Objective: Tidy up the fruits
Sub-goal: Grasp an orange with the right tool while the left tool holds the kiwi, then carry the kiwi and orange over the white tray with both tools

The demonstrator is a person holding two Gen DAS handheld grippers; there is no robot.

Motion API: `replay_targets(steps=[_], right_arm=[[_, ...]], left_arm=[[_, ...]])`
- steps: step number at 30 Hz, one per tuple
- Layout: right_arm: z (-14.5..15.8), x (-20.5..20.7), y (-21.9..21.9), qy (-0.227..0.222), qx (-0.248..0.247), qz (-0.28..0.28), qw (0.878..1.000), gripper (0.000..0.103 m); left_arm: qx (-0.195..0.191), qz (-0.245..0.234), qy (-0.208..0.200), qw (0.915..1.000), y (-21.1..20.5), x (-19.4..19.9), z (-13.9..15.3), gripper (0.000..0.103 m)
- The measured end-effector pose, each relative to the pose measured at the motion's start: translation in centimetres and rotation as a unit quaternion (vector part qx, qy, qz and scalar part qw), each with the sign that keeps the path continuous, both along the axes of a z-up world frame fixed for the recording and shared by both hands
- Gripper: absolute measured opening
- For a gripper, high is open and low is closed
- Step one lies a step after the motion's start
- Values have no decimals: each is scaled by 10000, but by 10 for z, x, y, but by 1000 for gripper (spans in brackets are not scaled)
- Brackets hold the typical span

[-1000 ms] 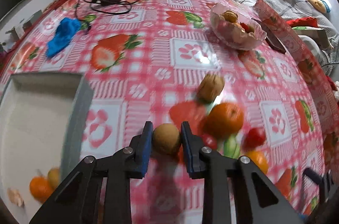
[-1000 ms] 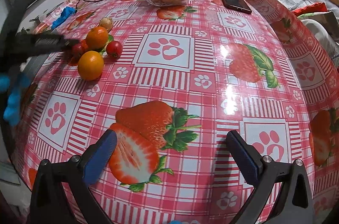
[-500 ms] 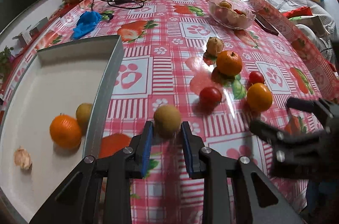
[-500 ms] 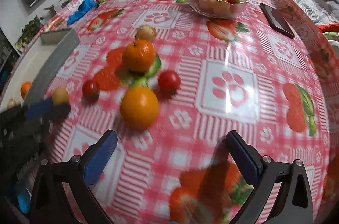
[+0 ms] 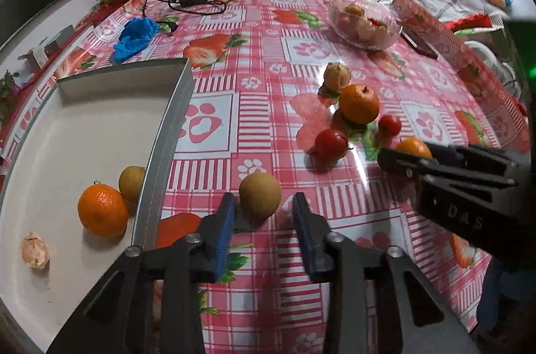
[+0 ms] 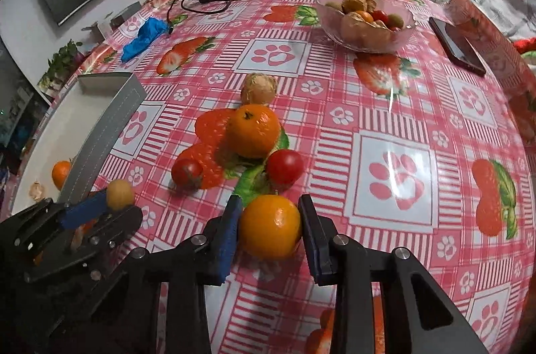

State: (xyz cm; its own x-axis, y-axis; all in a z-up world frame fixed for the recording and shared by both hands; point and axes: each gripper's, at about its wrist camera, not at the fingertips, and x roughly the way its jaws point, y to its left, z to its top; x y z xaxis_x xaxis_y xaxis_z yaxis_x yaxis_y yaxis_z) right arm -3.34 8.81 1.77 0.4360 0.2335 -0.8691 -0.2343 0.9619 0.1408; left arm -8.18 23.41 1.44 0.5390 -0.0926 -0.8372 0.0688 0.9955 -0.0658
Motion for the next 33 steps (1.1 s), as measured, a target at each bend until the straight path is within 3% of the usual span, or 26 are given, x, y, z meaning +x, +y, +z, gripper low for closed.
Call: replay_targets(steps=[2,7,9,10,11,24,33], right_arm=[[1,-4,-6,34,117,-19,9999,36],[2,-15,-17,78,264,-85,9996,36],[3,-18,-19,90,289,-89,9995,36],[3,-19,-19,88,292,-87,9995,36],[4,-21,-20,76,294,-86,9995,36],[12,-45,-40,68,409,-254,9988,36],[27,-63,-43,6,489,-336,9982,36]], left_arm=[[-14,24,-64,10000,0,2,1,53],[-159,113,-46,9998,0,14,-1,53],[-33,118,-32,9999,-3,17,-4,47],[10,79,-71,9999,-5,16,-4,32],[-36,11,-49,10000,-5,16,-4,27],[-314,-137,-66,9994,-1,-20,25,27],[-397,-150,-305,9986,11,-54,56,27]])
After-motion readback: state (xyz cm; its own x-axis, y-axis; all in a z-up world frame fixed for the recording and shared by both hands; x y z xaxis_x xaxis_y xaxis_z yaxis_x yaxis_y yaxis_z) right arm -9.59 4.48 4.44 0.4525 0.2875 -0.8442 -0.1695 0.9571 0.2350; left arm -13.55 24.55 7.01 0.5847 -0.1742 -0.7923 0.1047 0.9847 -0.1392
